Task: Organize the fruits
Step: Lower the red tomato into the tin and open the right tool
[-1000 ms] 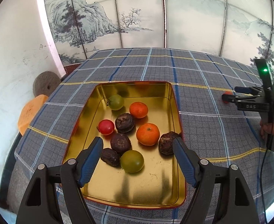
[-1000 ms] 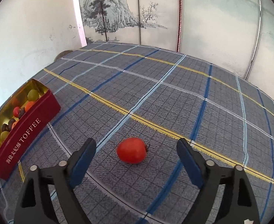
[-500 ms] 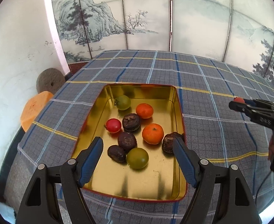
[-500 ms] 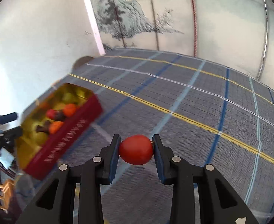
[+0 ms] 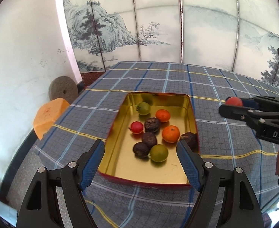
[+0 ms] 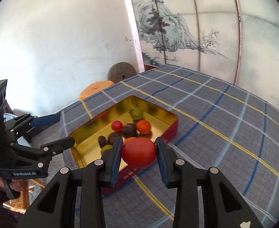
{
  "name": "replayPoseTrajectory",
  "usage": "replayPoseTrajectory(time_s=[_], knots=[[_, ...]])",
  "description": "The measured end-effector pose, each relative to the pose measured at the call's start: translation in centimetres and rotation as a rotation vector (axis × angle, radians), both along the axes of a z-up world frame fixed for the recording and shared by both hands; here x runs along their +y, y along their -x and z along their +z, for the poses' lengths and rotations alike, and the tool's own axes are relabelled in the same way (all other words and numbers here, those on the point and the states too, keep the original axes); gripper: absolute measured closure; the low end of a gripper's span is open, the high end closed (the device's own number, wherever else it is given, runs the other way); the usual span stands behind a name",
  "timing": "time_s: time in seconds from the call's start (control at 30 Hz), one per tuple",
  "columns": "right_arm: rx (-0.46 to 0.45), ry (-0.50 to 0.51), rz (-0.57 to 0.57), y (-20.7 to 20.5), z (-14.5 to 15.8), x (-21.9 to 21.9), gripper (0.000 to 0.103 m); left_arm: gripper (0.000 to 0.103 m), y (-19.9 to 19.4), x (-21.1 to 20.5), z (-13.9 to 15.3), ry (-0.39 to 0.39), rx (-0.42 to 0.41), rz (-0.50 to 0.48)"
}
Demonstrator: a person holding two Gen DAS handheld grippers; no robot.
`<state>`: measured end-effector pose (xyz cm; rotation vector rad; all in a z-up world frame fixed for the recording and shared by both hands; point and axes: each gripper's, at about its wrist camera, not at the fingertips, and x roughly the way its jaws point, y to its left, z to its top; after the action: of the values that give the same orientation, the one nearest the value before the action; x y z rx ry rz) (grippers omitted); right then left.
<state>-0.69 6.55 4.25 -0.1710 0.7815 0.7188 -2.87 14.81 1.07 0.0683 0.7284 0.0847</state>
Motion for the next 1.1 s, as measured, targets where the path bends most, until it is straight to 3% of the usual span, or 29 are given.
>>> replayPoseTrajectory(time_s=[0.33, 0.5, 0.67, 0.9, 1.07, 1.1], knots=[[0.095, -0.026, 0.045, -1.1, -2.9, 5.0, 0.070, 0.025, 0.4, 2.6, -0.5, 0.006, -0.009, 0.056], [0.125, -0.010, 0.043, -2.2, -4.6, 6.8, 0.068, 0.025, 0.4, 3.1, -0.7, 0.010, -0.031, 0.035], [0.144, 0.010, 0.036, -2.9, -5.9, 8.0, 0.068, 0.025, 0.4, 3.9, -1.0, -0.006, -0.019, 0.083], [0.150, 0.013, 0.037, -3.4, -6.6, 8.9, 0.068, 0.025, -0.1, 4.3, -1.2, 0.027, -0.007, 0.079], [0.110, 0.001, 0.042, -3.3, -5.6, 9.3, 0.045, 0.025, -0.2, 4.4, -1.4, 0.037, 0.009, 0.074], [0.099, -0.004, 0.041, -3.1, -5.3, 9.3, 0.044, 0.025, -0.1, 4.4, -1.3, 0.035, 0.006, 0.074]])
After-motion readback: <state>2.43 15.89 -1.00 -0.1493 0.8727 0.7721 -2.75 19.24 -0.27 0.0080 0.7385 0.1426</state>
